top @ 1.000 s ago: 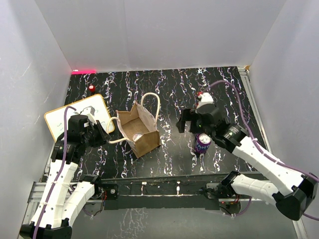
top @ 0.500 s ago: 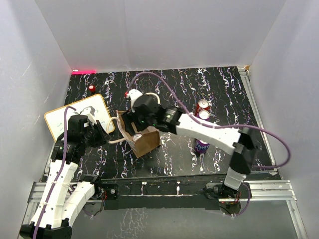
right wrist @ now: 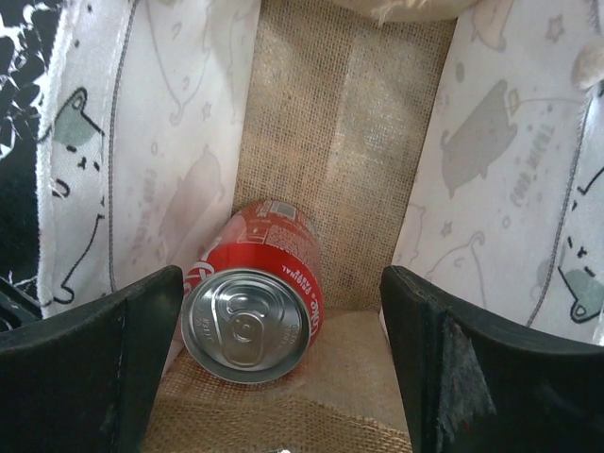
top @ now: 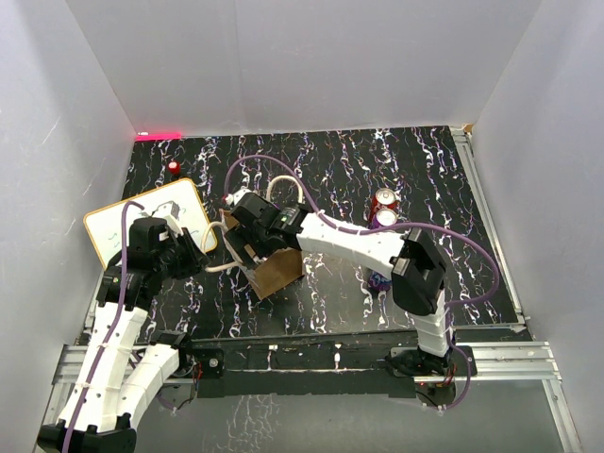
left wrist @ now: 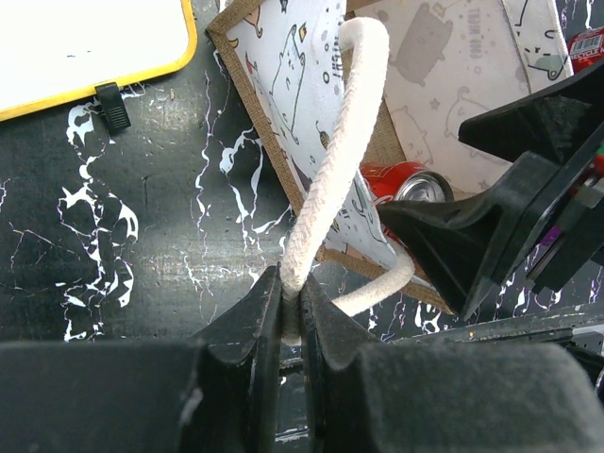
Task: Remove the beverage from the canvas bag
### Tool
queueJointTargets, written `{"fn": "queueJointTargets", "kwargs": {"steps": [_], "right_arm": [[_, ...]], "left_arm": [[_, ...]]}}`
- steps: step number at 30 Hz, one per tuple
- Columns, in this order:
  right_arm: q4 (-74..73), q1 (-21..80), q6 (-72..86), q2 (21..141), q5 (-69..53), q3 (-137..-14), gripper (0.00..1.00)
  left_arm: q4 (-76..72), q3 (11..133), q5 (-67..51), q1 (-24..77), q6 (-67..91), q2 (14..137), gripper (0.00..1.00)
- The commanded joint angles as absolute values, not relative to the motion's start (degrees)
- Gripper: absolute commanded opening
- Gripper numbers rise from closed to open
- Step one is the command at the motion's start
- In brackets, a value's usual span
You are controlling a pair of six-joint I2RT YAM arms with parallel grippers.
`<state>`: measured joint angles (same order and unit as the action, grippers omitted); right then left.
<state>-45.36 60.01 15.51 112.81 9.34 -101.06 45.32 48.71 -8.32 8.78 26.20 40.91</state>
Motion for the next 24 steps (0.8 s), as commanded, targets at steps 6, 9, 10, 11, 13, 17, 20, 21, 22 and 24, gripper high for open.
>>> {"fn": "queueJointTargets", "kwargs": {"steps": [6, 9, 10, 11, 13, 17, 20, 21, 22, 24], "right_arm": [[-44.3, 60.4, 14.6, 113.5, 6.2, -98.6, 0.94], [-45.7, 60.3, 15.4, 115.3, 7.0, -98.9, 0.94], [-46.6, 60.4, 15.8, 115.9, 8.2, -99.2, 0.94], [-47.5, 60.3, 16.1, 116.4, 9.6, -99.6, 0.93], [-49.6, 60.3, 16.7, 117.2, 11.7, -100.6, 0.93], [-50.3, 60.3, 17.6, 117.0, 13.5, -101.4, 0.91], [-49.0, 60.4, 17.7, 116.2, 13.1, -100.7, 0.85], [-48.7, 60.4, 17.7, 116.1, 12.4, -100.5, 0.82], [-48.4, 60.4, 17.8, 116.2, 12.0, -100.2, 0.8], [-47.7, 60.3, 17.8, 116.5, 11.4, -99.4, 0.8]], "left_arm": [[45.3, 48.4, -7.6, 8.4, 26.3, 41.1, 0.0], [45.3, 48.4, -7.5, 8.4, 26.3, 41.1, 0.0], [45.3, 48.4, -7.5, 8.4, 26.3, 41.1, 0.0], [45.3, 48.4, -7.5, 8.4, 26.3, 41.1, 0.0], [45.3, 48.3, -7.4, 8.4, 26.3, 41.1, 0.0], [45.3, 48.3, -7.5, 8.4, 26.4, 41.3, 0.0], [45.4, 48.3, -7.4, 8.4, 26.4, 41.3, 0.0], [45.4, 48.3, -7.4, 8.4, 26.4, 41.2, 0.0], [45.3, 48.4, -7.3, 8.4, 26.4, 41.1, 0.0], [45.3, 48.4, -7.4, 8.4, 26.5, 41.2, 0.0]]}}
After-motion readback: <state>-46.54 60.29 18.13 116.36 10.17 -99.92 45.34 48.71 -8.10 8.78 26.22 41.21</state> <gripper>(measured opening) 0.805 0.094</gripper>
